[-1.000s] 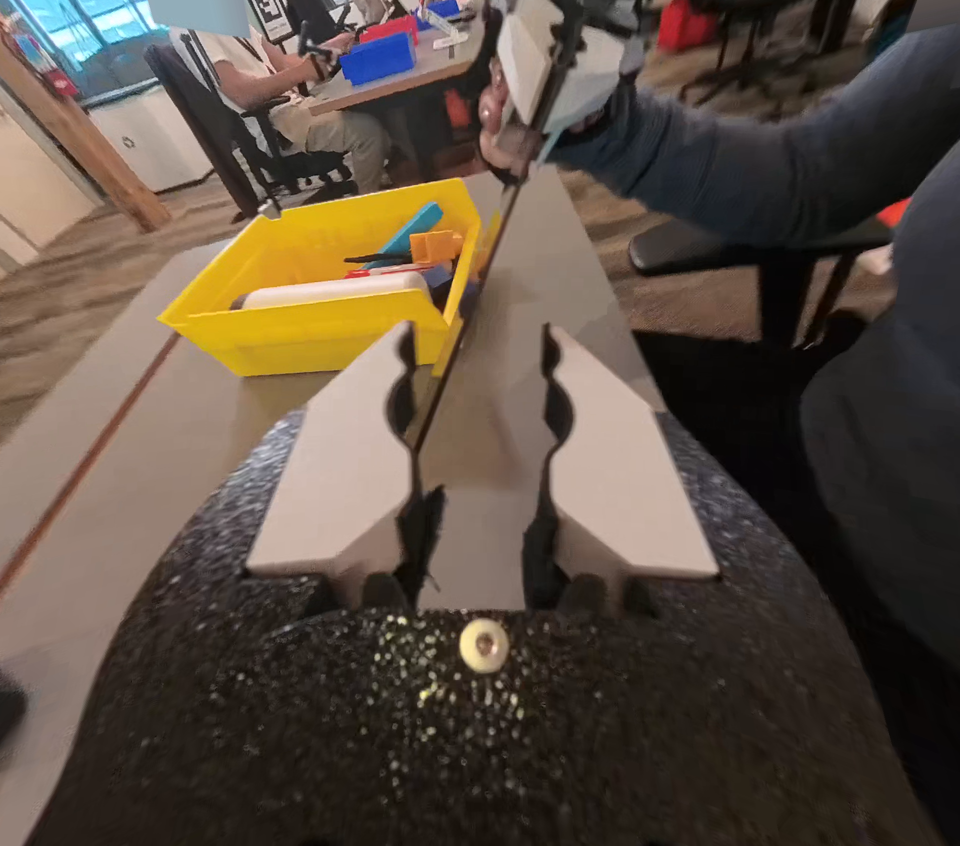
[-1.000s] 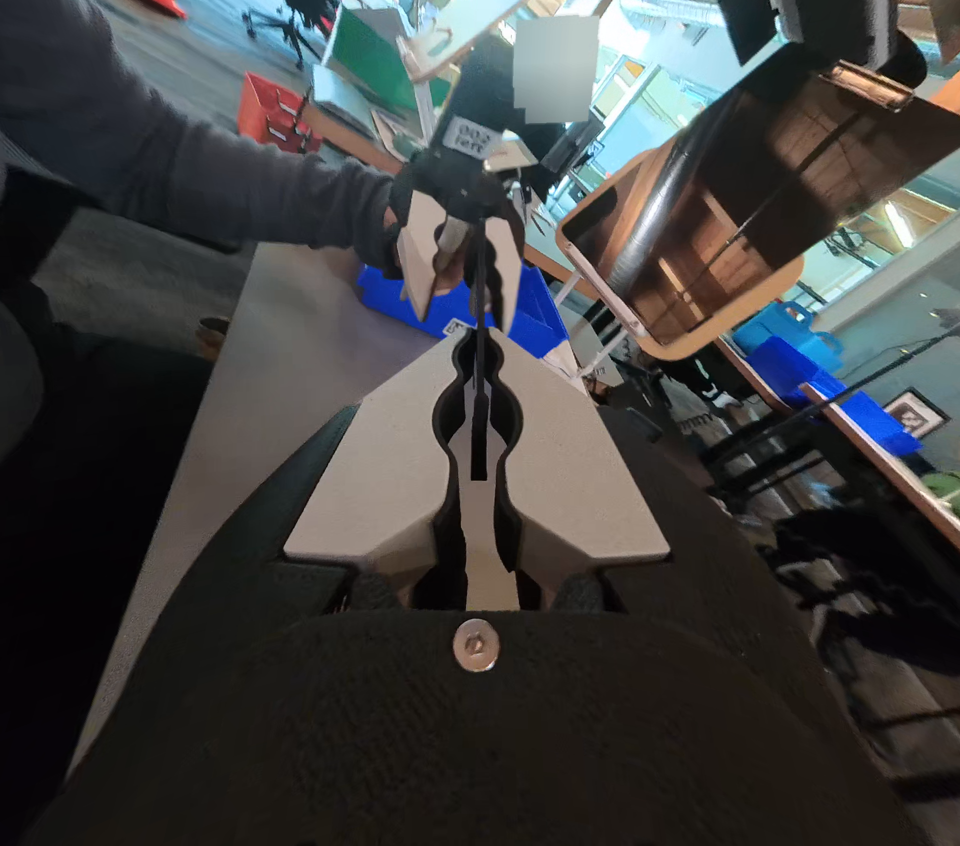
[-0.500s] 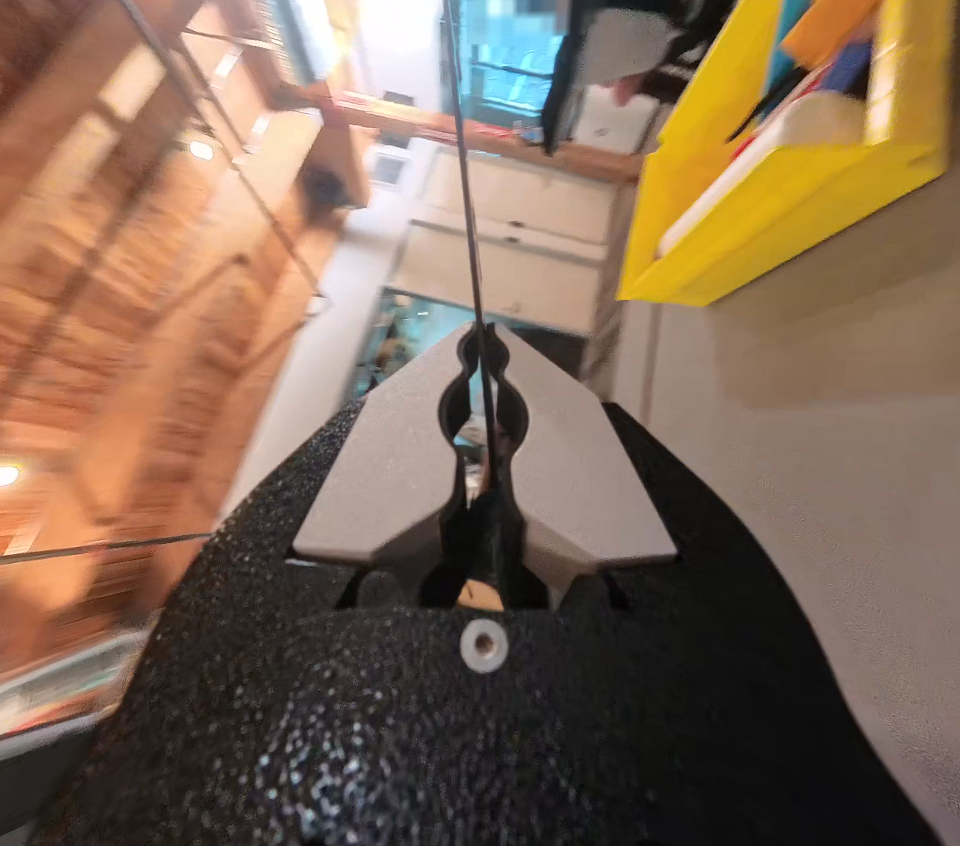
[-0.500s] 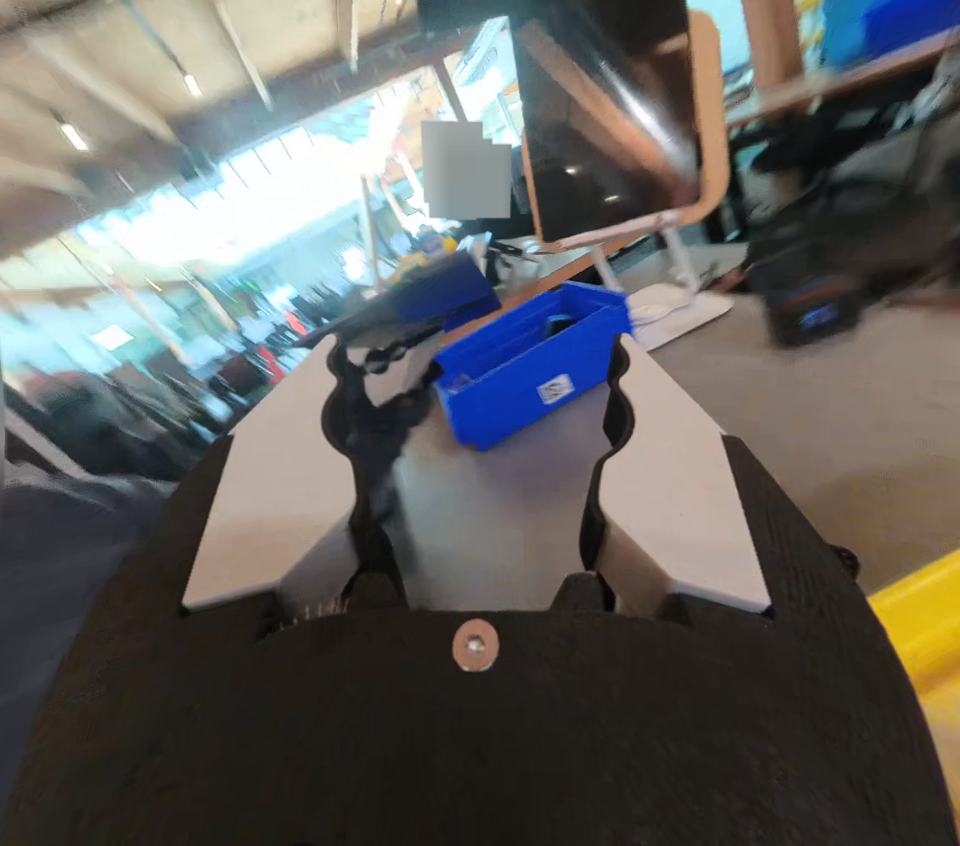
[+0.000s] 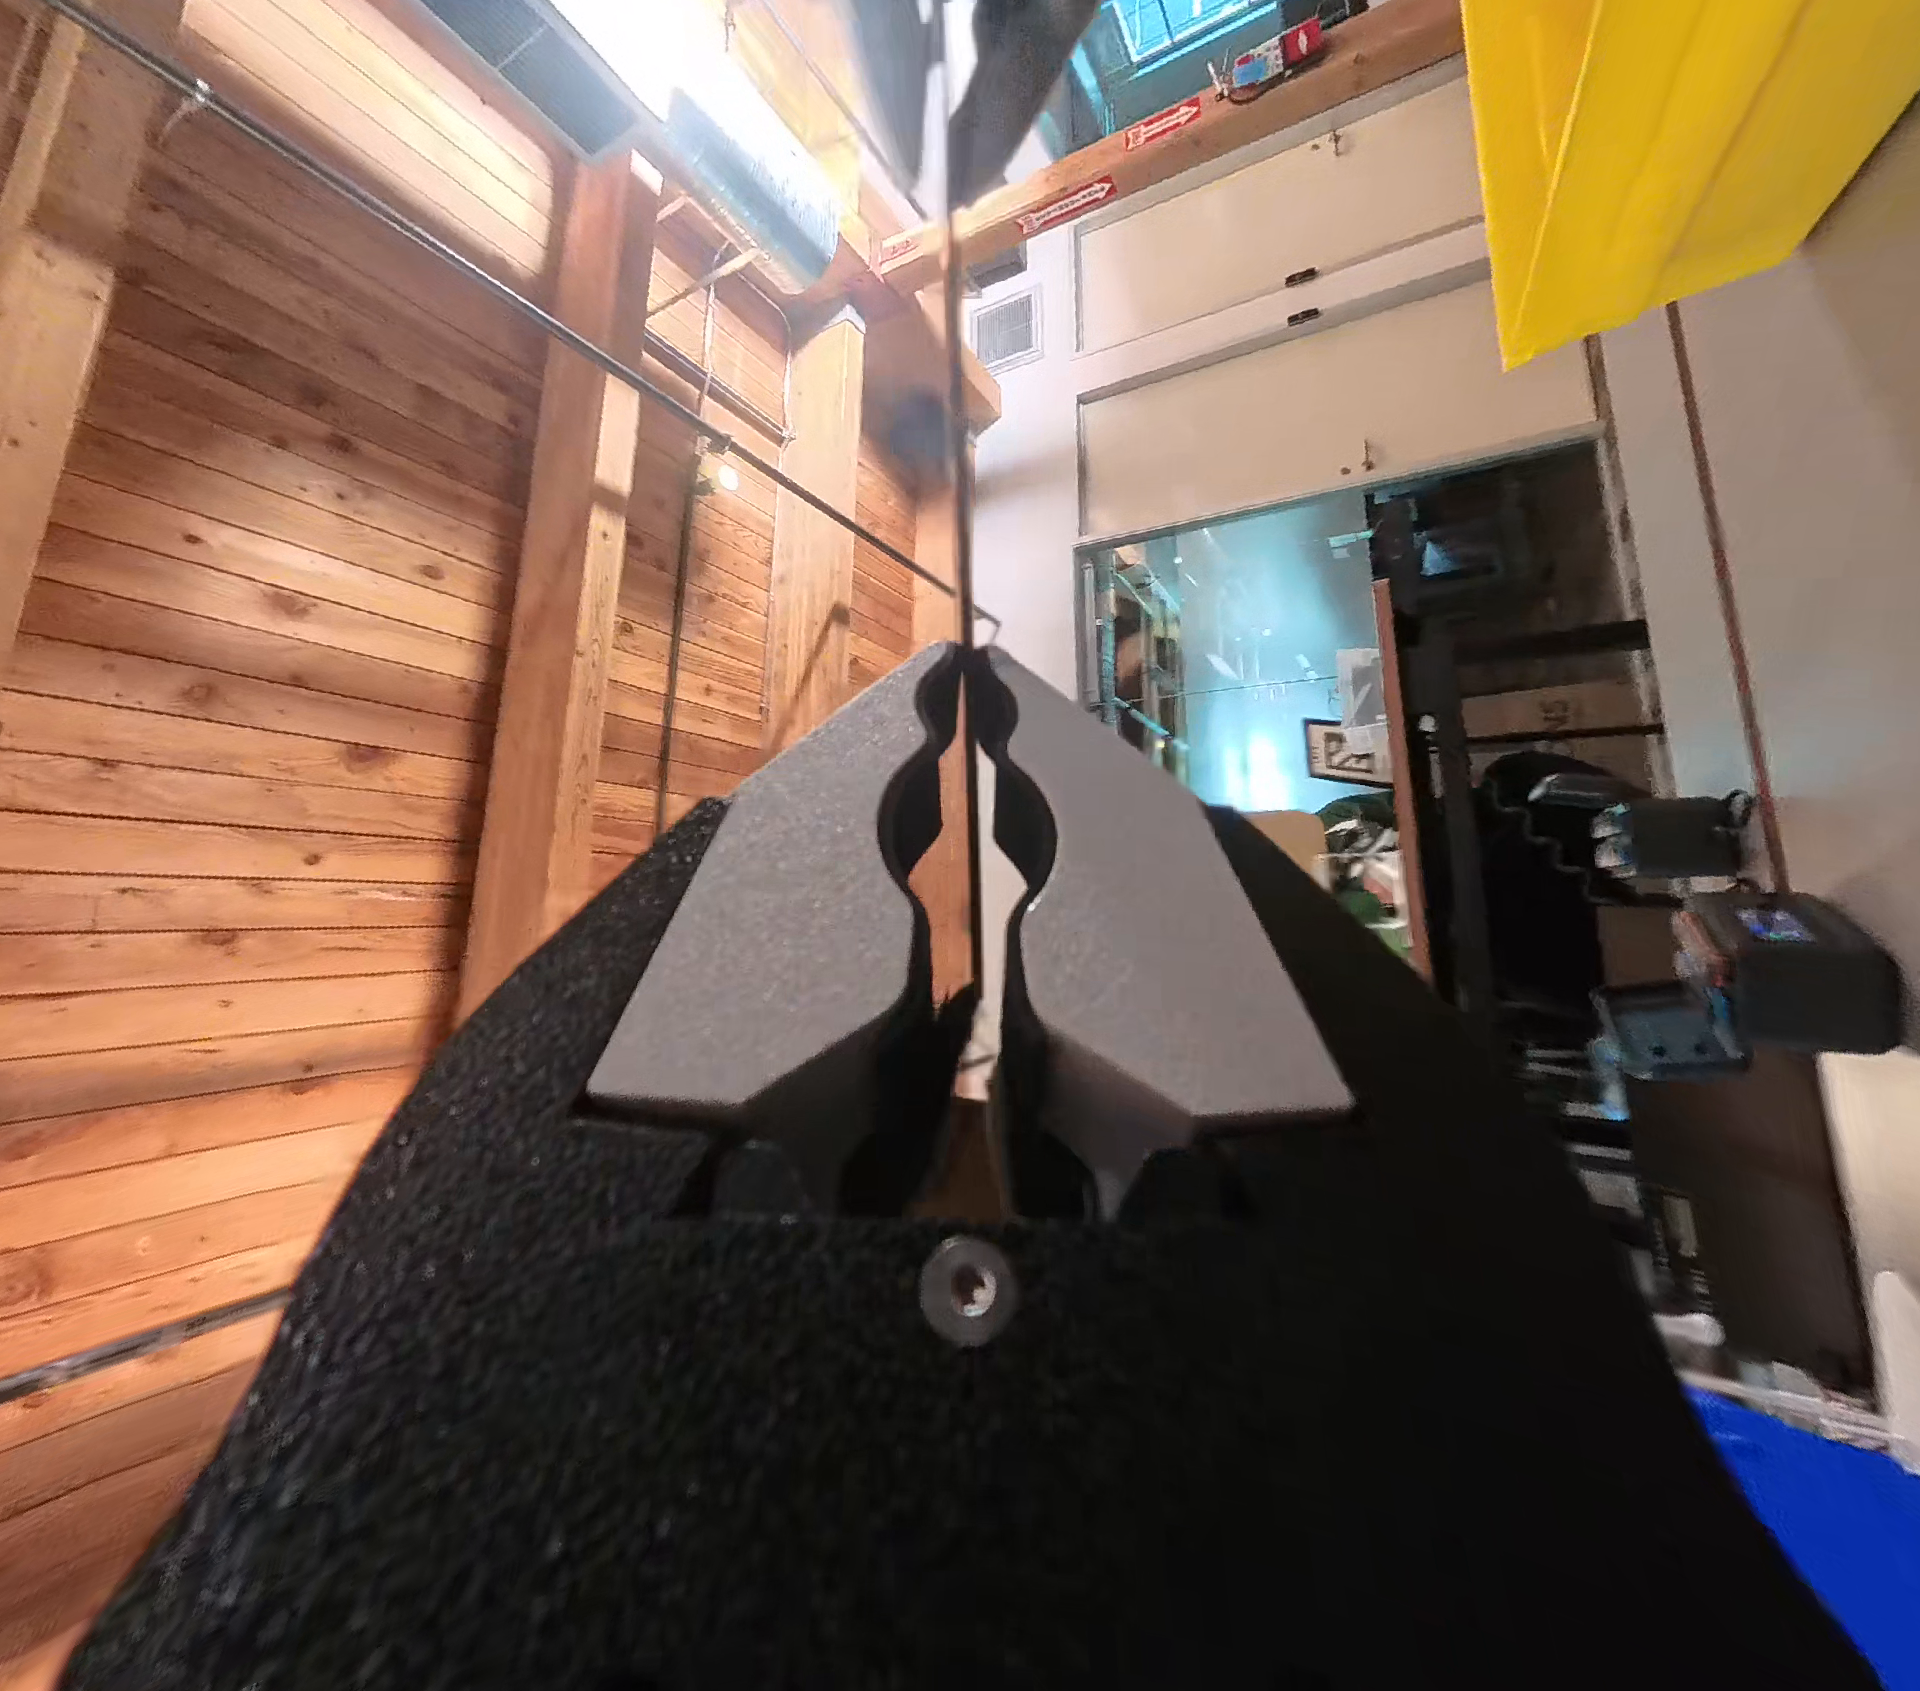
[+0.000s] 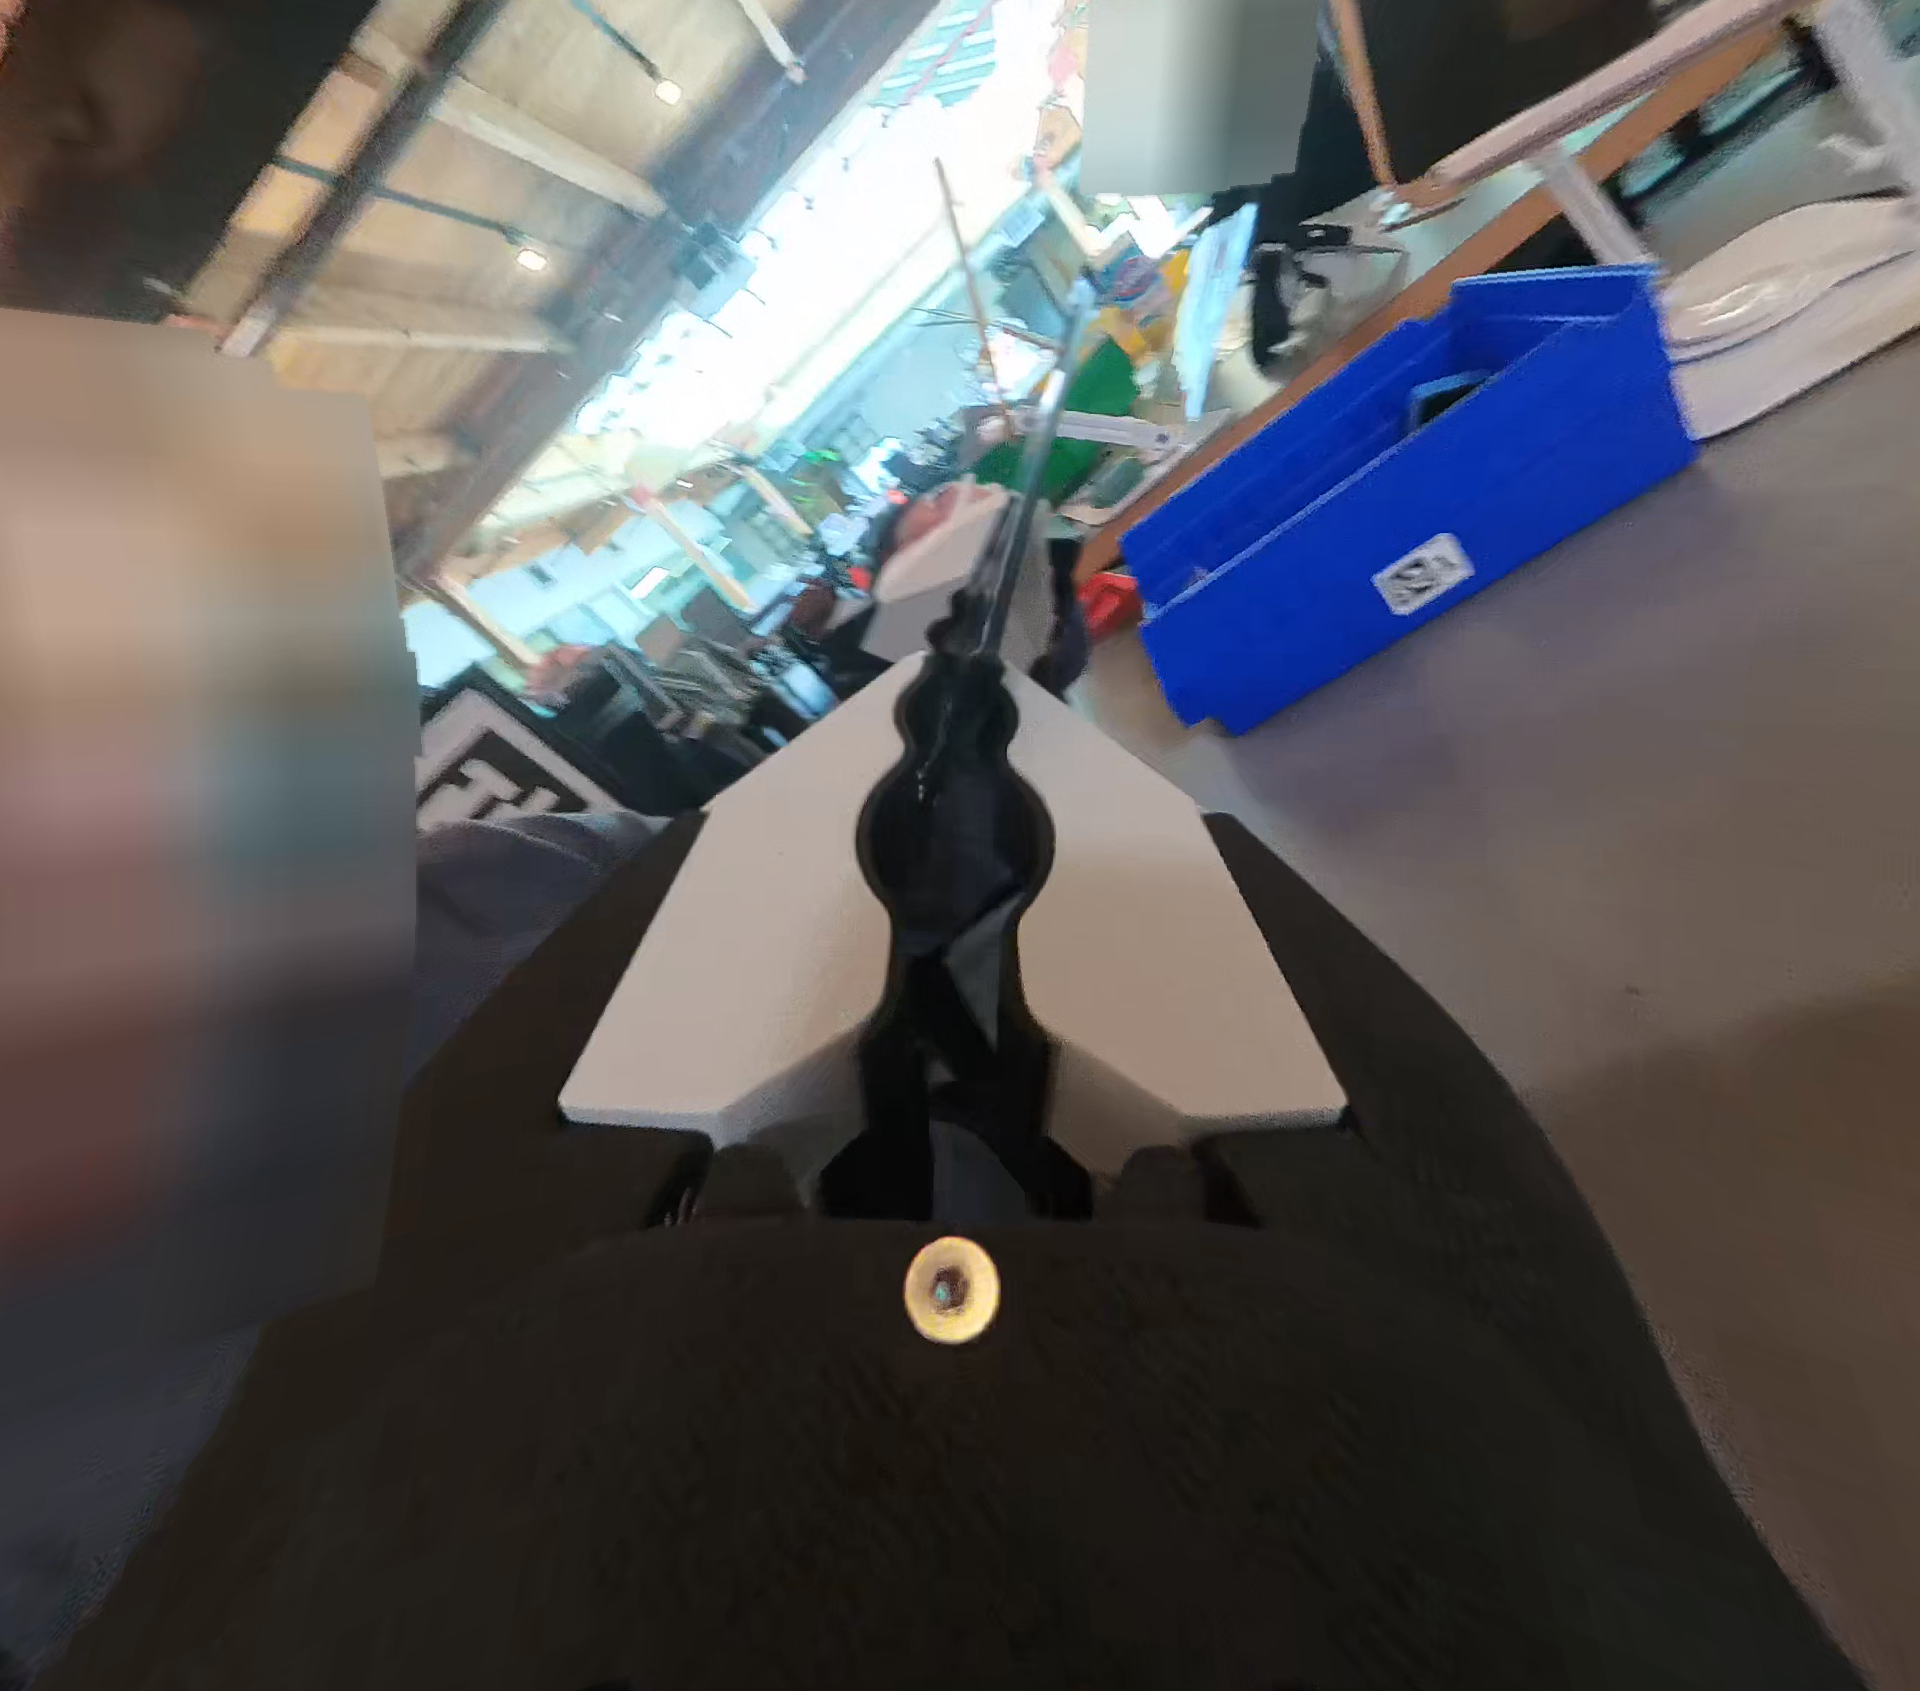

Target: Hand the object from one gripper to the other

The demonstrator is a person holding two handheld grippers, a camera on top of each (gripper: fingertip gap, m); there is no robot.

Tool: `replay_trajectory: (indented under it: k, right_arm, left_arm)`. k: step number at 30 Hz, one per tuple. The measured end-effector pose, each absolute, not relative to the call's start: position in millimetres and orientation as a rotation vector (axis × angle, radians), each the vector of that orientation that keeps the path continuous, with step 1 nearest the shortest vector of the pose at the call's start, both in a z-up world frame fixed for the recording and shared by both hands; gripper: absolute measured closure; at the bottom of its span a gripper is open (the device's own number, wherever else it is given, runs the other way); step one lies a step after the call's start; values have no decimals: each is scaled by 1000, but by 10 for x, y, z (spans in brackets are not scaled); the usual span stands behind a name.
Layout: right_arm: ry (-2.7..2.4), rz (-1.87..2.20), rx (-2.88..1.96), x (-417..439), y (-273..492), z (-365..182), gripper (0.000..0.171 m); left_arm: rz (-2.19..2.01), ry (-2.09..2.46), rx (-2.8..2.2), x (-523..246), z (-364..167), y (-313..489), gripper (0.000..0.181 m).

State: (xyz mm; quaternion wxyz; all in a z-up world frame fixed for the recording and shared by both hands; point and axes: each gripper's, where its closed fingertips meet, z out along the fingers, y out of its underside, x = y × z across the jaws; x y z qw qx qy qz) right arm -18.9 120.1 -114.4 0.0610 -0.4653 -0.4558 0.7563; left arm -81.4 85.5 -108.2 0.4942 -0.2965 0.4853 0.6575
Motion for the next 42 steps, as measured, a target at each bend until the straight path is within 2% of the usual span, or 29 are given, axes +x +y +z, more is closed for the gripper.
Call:
replay_trajectory:
  k: [1,5,9,12,17,22,25,29,35,36,38,40,42]
  right_arm:
    - [-1398,2231,-1402,-197,1216,-1173,168]
    - [-1422,2021,-1295,-202,1294,-1151,171]
    - [-1498,1615,-1101,-187,1382,-1152,171]
    - [-1597,1268,-949,-171,1408,-1234,171]
    - [-1630,828,-853,-213,1597,-1346,171]
    - [-1463,452,-827,-177,1990,-1183,171]
    - [-1391,-14,-714,-51,2372,-1159,171]
    - [-1479,-477,-725,81,2910,-1544,171]
    - [-1661,-528,-1044,263,3372,-2340,171]
    - [-1649,-455,-1114,265,3371,-2390,168]
    - [-1624,-253,-1252,228,3298,-2417,126]
    - [-1540,-95,-1375,208,3253,-2291,93]
    - [-1439,99,-1410,139,3132,-2062,69]
  left_arm:
    - [1544,1170,-761,-817,-1093,864,181]
    - [1138,1128,-1048,-833,-1204,924,149]
    - [620,892,-1323,-943,-1176,977,102]
    - [193,703,-1433,-980,-1124,972,87]
    - [-328,458,-1621,-1079,-1246,1013,88]
    - [-416,217,-1800,-1289,-1469,1133,98]
    - [-466,159,-1809,-1349,-1490,1130,99]
    - [-461,90,-1811,-1496,-1492,1119,104]
    - [-433,31,-1843,-1653,-1507,1072,104]
    - [-426,24,-1851,-1673,-1516,1068,103]
    - [-419,11,-1867,-1703,-1537,1061,100]
    - [-416,-3,-1882,-1722,-1568,1063,97]
    - [-413,-5,-1893,-1727,-1595,1069,96]
